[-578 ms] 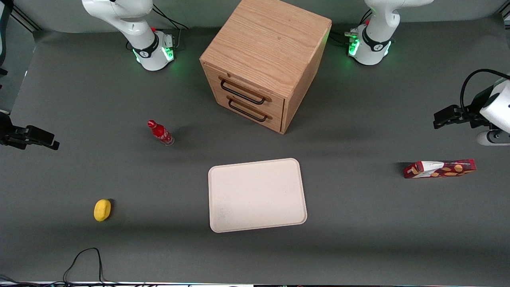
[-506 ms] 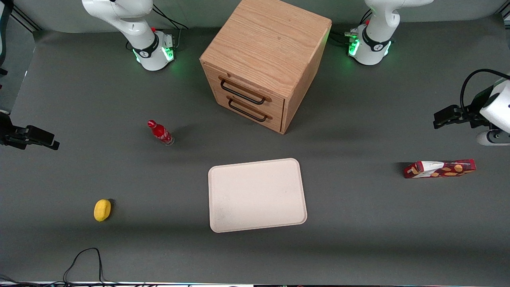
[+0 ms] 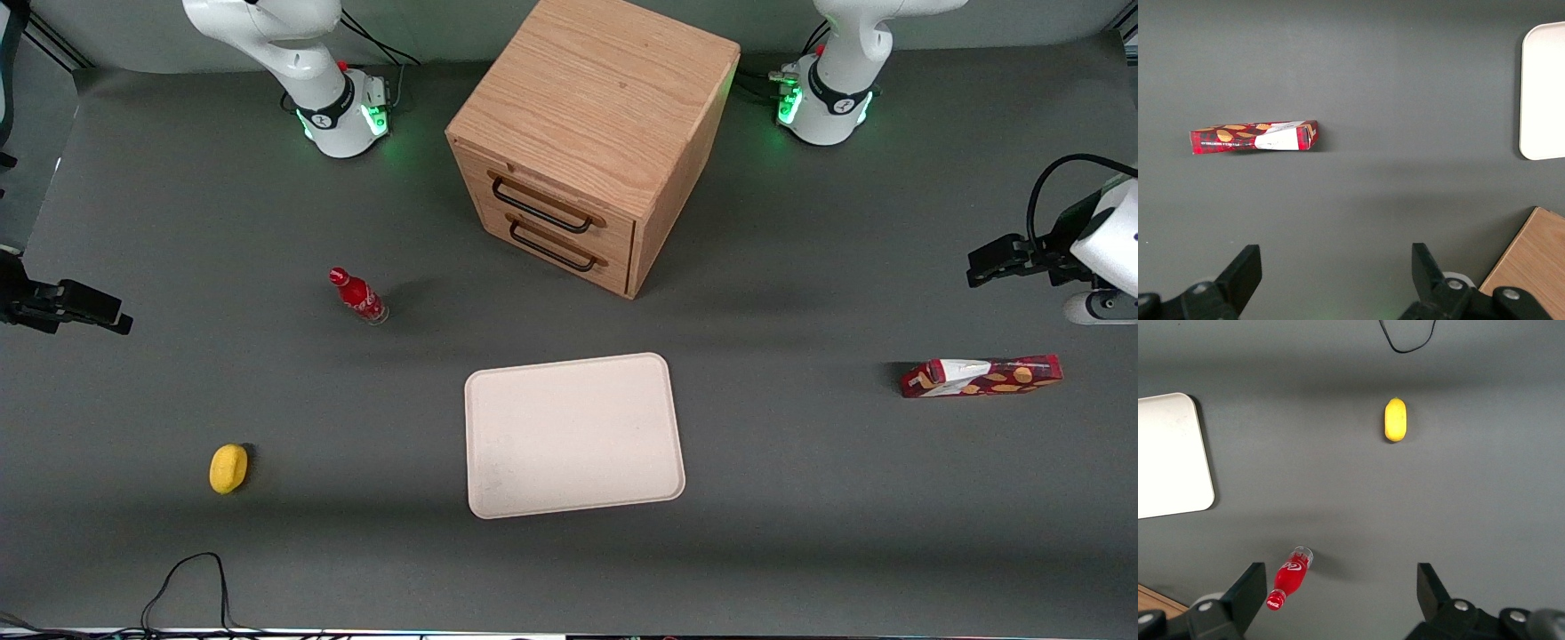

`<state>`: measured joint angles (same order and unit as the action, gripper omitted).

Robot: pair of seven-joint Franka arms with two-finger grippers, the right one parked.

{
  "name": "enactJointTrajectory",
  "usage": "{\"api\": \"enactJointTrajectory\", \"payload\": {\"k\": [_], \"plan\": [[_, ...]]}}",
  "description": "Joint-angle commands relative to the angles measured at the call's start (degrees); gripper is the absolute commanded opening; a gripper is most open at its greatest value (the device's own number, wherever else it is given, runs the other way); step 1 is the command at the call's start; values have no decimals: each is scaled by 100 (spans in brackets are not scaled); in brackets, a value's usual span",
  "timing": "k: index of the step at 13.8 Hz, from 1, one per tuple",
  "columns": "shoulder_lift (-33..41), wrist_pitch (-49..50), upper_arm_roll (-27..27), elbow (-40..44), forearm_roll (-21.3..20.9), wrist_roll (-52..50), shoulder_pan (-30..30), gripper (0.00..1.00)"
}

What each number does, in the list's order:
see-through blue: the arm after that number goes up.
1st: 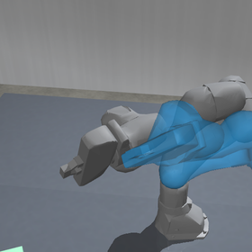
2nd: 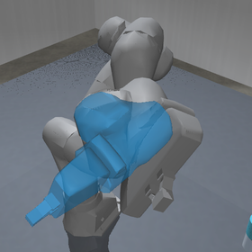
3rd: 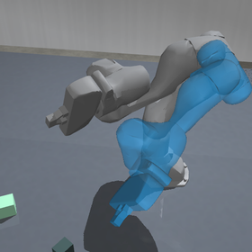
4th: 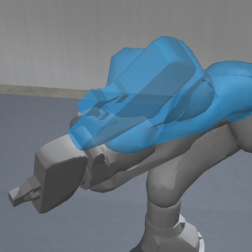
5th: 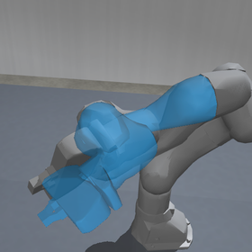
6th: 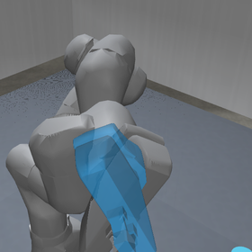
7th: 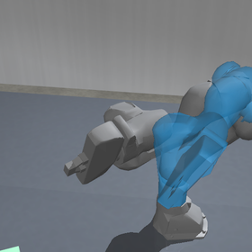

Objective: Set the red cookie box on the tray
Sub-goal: 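Move the left gripper over the red tartan cookie box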

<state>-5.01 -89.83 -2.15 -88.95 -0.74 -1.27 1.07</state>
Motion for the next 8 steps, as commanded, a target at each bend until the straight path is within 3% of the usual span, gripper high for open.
{"api": "enactJointTrajectory", "payload": {"k": [1,8], "plan": [[-70,27,57,35,-40,92,269,100],[-1053,-122,57,808,-137,575,1430,100]]}}
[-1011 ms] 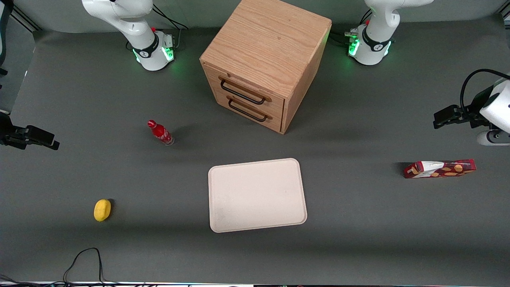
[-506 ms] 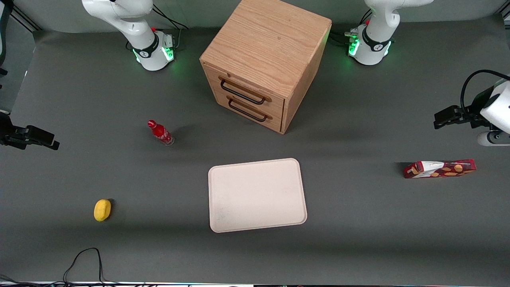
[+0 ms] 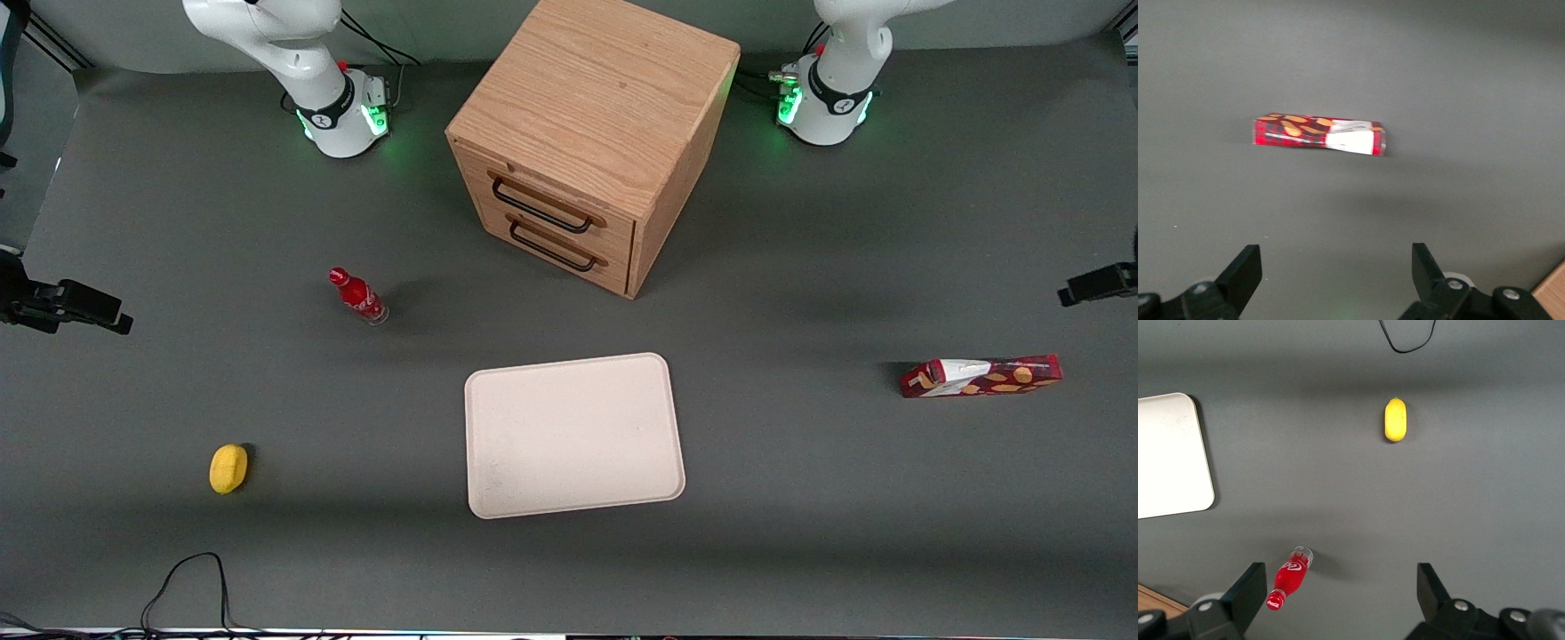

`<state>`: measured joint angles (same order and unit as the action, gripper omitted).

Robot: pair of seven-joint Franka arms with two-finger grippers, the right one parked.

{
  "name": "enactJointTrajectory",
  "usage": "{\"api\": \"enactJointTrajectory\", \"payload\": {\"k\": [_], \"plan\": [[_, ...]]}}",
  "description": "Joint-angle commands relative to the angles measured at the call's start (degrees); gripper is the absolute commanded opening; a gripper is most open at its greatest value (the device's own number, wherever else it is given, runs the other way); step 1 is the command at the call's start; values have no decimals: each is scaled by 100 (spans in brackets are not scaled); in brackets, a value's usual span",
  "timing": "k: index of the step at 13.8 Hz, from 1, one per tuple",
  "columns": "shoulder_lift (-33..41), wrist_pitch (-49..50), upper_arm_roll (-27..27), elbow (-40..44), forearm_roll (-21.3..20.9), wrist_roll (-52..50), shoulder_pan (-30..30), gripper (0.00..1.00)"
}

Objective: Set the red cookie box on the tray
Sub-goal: 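Move the left gripper over the red tartan cookie box, then lower the open left gripper onto the cookie box's end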

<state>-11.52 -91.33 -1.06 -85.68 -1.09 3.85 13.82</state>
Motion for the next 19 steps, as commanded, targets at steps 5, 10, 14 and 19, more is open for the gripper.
{"api": "enactJointTrajectory", "payload": {"k": [5,10,14,19], "plan": [[-553,-149,-52,447,-146,-721,244,100],[-580,-87,-52,333,-94,-4086,244,100],[-571,-227,-52,236,-76,-6496,271,100],[-527,-1210,-43,-457,-120,-7732,323,100]]}}
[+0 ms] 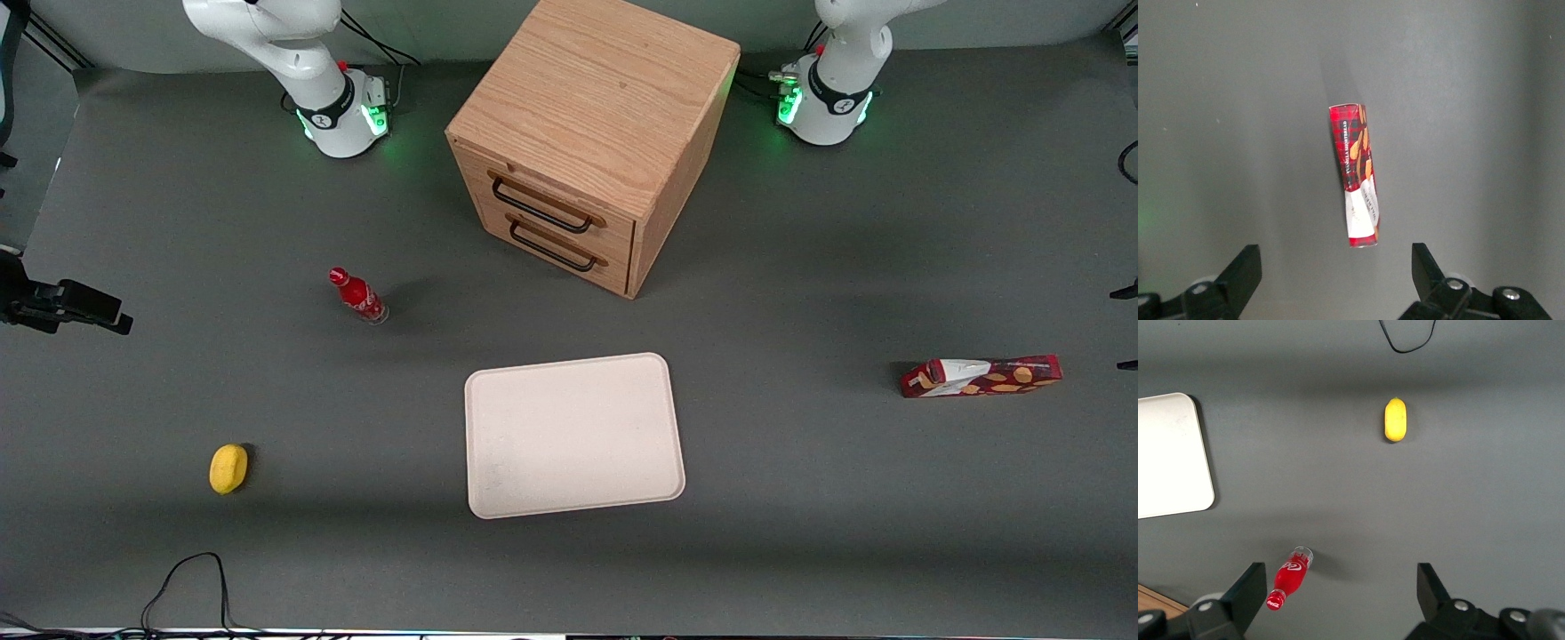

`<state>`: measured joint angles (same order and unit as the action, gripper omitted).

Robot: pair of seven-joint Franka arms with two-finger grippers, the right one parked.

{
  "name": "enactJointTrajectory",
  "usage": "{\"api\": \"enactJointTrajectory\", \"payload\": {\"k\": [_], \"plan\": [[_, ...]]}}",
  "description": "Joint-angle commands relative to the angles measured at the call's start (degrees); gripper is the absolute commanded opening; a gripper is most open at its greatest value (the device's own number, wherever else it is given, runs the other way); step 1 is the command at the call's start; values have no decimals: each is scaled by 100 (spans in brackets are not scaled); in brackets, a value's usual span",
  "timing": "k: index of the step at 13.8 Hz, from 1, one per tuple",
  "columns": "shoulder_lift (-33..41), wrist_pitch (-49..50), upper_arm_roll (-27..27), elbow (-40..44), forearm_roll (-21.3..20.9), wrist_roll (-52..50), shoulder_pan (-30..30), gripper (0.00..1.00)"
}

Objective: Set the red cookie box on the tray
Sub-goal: 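Lower the open left gripper onto the cookie box's end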

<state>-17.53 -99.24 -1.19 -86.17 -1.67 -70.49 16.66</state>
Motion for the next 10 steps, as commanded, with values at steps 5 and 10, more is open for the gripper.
{"api": "enactJointTrajectory", "payload": {"k": [5,10], "plan": [[109,-2069,-39,-1690,-44,-544,30,100],[-13,-3292,-39,-2447,-9,-624,39,100]]}}
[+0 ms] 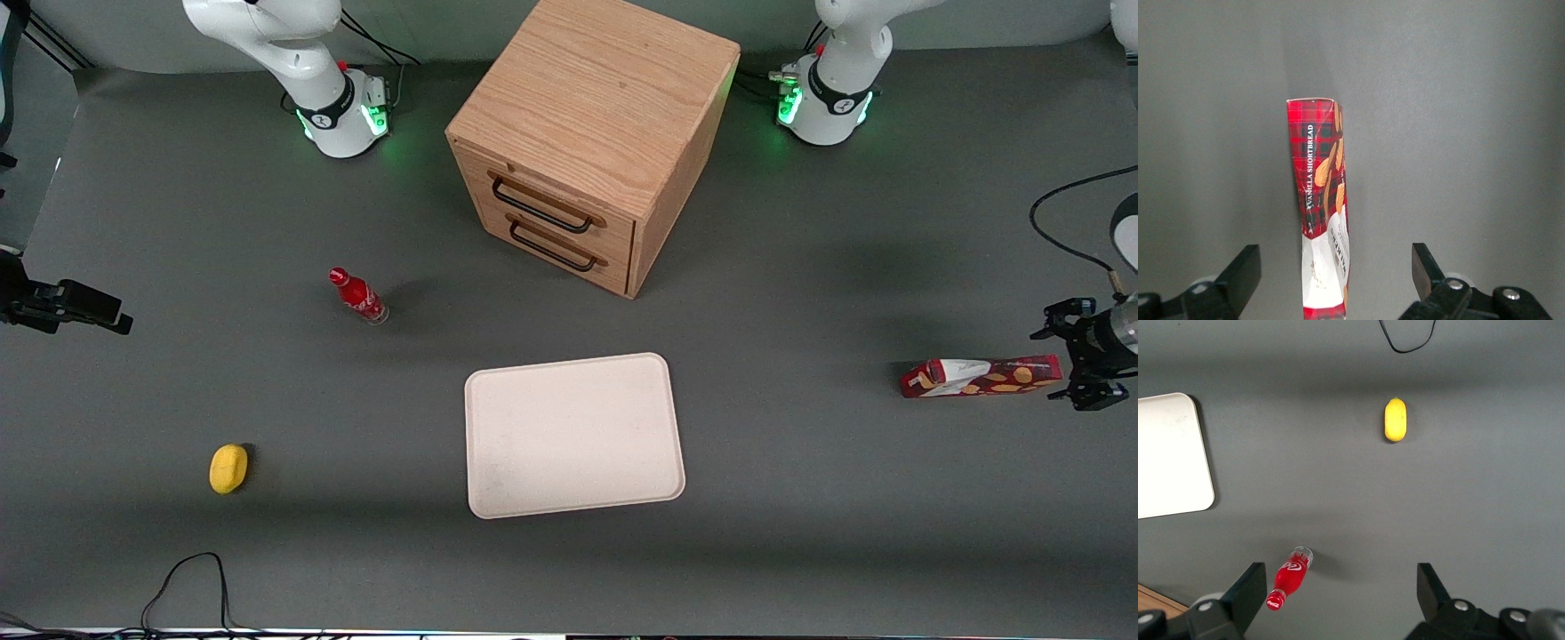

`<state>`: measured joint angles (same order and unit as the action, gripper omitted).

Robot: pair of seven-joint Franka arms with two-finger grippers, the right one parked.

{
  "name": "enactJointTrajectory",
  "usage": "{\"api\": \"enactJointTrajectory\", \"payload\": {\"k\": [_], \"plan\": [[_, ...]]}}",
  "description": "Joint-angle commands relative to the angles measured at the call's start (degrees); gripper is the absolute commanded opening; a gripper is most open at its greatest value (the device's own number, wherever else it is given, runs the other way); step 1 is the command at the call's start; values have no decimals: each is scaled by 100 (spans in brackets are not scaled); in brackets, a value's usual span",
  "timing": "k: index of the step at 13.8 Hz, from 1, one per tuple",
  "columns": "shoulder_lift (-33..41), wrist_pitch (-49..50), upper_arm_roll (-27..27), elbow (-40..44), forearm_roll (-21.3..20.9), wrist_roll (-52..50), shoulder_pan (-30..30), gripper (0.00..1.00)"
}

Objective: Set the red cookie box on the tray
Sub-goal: 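Lower the open left gripper onto the cookie box's end, then close the left gripper on the box end and lift it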

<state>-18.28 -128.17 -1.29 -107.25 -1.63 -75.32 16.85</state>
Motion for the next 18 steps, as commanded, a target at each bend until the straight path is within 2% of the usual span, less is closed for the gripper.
{"api": "enactJointTrajectory", "payload": {"k": [1,8,18], "plan": [[0,-576,-30,-410,-12,-150,12,100],[-624,-1332,-30,-446,119,-150,12,100],[-756,-1062,-21,-429,49,-71,64,100]]}}
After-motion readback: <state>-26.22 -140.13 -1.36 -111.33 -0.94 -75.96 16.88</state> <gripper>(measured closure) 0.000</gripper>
